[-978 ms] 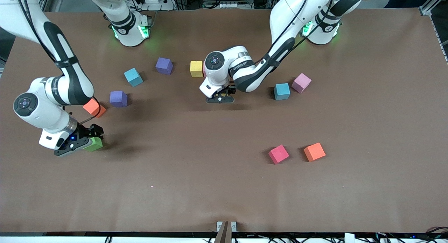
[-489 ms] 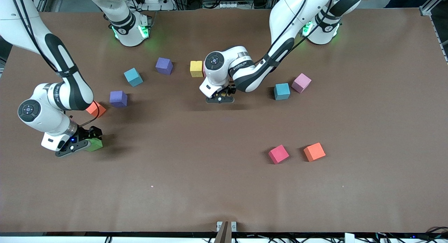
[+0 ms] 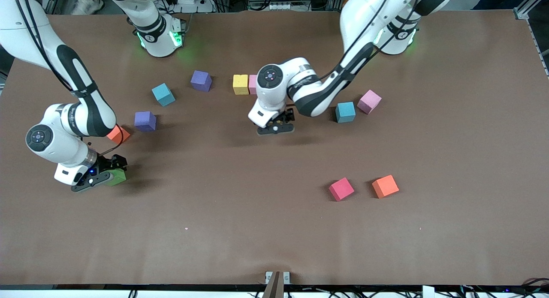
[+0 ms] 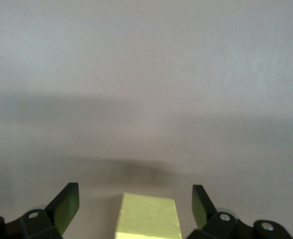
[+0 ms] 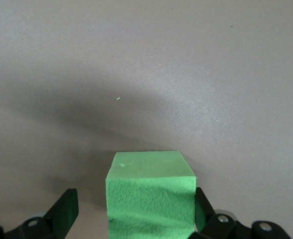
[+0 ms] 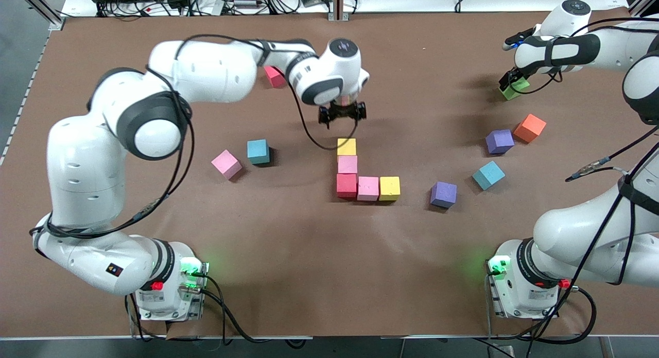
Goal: Form number 2 with 11 blocks
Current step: 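Grasp the pink cube with the left gripper while the right gripper lifts green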
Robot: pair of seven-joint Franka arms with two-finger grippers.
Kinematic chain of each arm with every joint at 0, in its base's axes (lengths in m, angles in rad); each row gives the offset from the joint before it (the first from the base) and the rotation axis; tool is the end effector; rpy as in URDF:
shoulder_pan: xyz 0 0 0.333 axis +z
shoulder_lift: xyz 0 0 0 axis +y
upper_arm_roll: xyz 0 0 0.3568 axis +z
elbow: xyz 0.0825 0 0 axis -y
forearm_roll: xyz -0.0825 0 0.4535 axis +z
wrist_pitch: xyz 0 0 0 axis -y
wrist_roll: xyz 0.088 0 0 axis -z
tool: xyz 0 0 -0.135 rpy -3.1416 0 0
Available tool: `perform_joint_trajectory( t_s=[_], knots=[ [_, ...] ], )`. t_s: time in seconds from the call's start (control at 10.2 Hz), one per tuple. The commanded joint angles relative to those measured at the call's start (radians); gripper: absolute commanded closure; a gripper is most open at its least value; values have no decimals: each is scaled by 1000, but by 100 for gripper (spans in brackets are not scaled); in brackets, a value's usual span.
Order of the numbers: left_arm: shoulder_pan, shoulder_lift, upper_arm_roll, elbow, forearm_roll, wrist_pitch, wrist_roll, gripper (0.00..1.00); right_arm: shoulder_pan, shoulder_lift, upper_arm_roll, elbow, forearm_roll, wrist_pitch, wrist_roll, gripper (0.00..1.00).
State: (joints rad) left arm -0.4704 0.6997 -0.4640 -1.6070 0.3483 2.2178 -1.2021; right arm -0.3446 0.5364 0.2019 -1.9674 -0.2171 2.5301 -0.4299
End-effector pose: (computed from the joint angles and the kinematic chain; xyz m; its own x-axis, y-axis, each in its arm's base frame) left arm 0.5035 -0.5829 0.2112 0.9887 0.1487 -0.0162 0.1488 -0.9888 0.0056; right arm 0.6758 -0.0991 0.1567 0.9072 0.4199 0.0257 0.4186 -0.9071 0.0438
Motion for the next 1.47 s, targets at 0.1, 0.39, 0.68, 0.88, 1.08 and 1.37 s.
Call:
perform_joint_trajectory(
  t_s=[0.1,0.39,0.68,0.88,1.08,1.37],
  knots=[
    [133,-86,-2,-22,14,-33,-48,0,-10,7,-9,2,-5,4,-65,0],
    [284,-85,-1,-21,15,-59,-76,0,-10,23,-24,4,1,29,-161,2],
    [357,-27,14,59,18,-56,-93,0,-7,36,-24,2,2,36,-167,30],
    [346,16,90,122,14,-56,-83,0,4,28,-22,2,1,27,-170,63],
    [355,30,117,131,12,-56,-59,0,18,-7,-16,4,1,18,-164,73],
    [358,70,126,176,12,-55,-53,0,39,-96,60,2,21,-111,-138,71]
  ],
)
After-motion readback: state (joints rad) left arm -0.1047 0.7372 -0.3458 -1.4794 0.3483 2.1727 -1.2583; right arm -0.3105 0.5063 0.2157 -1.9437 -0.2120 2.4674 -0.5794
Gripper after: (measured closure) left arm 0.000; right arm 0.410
